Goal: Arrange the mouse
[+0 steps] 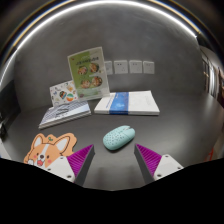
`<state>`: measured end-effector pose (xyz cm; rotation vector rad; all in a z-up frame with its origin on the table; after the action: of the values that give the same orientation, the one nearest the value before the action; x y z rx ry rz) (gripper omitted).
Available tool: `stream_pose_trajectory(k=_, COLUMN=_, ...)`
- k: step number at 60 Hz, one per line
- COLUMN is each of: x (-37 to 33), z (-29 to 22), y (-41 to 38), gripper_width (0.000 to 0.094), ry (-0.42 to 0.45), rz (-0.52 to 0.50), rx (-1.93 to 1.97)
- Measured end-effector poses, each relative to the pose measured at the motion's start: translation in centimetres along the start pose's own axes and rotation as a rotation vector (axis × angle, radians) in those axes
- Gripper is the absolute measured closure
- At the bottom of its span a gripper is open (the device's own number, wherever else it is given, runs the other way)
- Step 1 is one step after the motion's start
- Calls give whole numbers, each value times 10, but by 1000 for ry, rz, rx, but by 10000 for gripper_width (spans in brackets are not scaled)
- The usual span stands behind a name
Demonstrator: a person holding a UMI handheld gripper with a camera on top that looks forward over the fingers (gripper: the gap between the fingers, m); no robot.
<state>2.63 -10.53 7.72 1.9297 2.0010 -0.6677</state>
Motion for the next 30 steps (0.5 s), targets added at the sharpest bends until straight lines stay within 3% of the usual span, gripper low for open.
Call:
stream_pose_trajectory(k=15, x=64, z=-14, y=-1, gripper_width=91, ry=-60, rz=109, rx=24)
stream_pose_trajectory(k=16, x=68, z=-13, y=-1, gripper_width=42, ry=-67, rz=111, rx=24)
stream_pose_trajectory(k=21, x=85, z=-15, y=1, gripper_width=79, ry=-95, rz=149, rx=-10)
stream_pose_trajectory(k=30, x=107, z=-28, y=0, gripper_width=91, ry=-97, rz=121, rx=-21)
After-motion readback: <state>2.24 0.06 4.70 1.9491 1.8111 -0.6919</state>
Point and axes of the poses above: the point between the fingertips, and its own axes, seen from behind it with the camera up: y to the right, z down, x forward, the way the camera looks, the point moved 10 cm from there along -x, backward, against the way the camera looks, and after that the axes turned 5 degrees about -z, right-handed, at the moved point
